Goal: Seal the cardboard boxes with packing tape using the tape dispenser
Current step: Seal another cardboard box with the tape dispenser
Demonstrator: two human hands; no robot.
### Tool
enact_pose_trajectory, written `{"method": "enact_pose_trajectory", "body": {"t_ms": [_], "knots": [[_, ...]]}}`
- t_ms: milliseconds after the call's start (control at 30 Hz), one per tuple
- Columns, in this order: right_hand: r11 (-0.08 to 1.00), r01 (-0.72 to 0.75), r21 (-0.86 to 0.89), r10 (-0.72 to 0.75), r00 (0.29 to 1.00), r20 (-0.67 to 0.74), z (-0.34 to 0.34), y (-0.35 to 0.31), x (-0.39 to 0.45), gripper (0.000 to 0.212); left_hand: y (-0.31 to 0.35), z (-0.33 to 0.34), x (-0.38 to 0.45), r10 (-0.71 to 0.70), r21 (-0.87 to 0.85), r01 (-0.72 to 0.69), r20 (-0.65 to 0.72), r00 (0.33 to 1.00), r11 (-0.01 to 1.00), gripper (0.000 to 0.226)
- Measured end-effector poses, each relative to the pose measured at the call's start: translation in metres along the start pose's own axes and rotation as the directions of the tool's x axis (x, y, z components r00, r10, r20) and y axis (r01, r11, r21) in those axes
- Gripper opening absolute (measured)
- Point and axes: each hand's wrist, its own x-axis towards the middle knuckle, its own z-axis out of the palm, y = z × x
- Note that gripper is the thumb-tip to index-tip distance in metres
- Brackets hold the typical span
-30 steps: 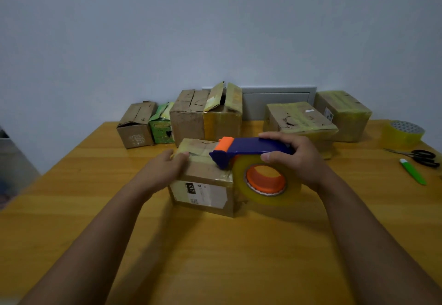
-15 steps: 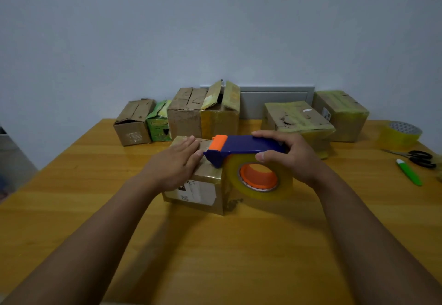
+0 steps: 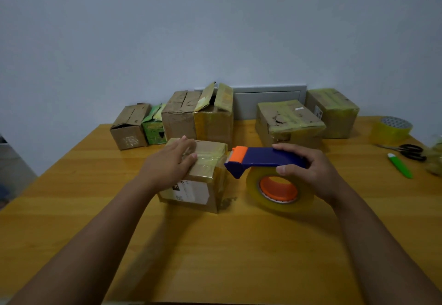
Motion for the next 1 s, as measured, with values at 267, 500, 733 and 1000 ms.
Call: {"method": "enact_pose_trajectory", "body": {"t_ms": [267,500,733,1000], "knots": [[0.999,-0.021,0.033,0.022,1.0,-0.008,0.02,0.012,-0.002,0.055,0.019,0.008,-0.032,0.244,0.047,-0.239,-0.189,0.951,0.97,0.068],[0.997,-0.023,0.071,0.024,1.0,-0.019,0.029,0.016,0.0,0.059,0.034,0.012,-0.031,0.306,0.23,-0.282,-0.077,0.949,0.932,0.077],[0.996,-0.033,0.077,0.032,0.999,0.015,0.027,0.018,0.002,0.059,0.032,0.016,-0.02,0.31,0.141,-0.312,0.031,0.95,0.94,0.071],[0.998,-0.039,0.049,0.04,0.999,-0.018,0.008,0.021,-0.012,0.059,0.034,0.021,-0.02,0.266,0.136,-0.262,-0.017,0.964,0.956,0.069]]}}
